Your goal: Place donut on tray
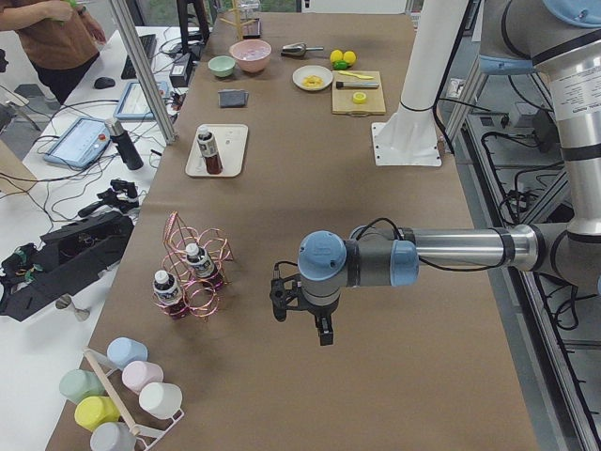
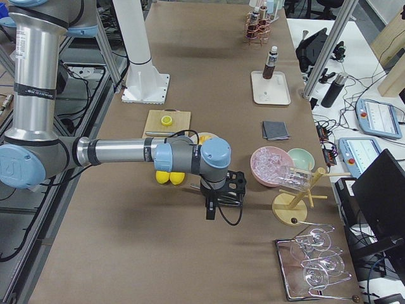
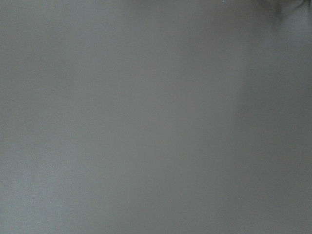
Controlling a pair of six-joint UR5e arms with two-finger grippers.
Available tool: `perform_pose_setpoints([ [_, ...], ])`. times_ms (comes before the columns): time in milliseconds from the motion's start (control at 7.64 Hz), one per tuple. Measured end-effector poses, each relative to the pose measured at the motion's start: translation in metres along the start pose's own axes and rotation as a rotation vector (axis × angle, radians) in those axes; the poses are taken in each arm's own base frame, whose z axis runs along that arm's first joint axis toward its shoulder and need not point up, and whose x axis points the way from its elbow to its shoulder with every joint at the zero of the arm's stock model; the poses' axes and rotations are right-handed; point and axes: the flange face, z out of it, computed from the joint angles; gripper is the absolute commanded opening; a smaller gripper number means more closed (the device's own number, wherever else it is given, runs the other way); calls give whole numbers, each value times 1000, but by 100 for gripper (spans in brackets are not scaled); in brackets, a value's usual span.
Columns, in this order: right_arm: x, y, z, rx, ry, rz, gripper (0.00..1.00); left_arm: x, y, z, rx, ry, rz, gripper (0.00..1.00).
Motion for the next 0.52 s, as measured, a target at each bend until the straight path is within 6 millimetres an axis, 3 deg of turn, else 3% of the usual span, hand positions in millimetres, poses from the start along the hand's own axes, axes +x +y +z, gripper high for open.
perform_pose_setpoints([
  [523,0,1,0,0,-7,0,100,-3,1,2,-7,-3,-10,98],
])
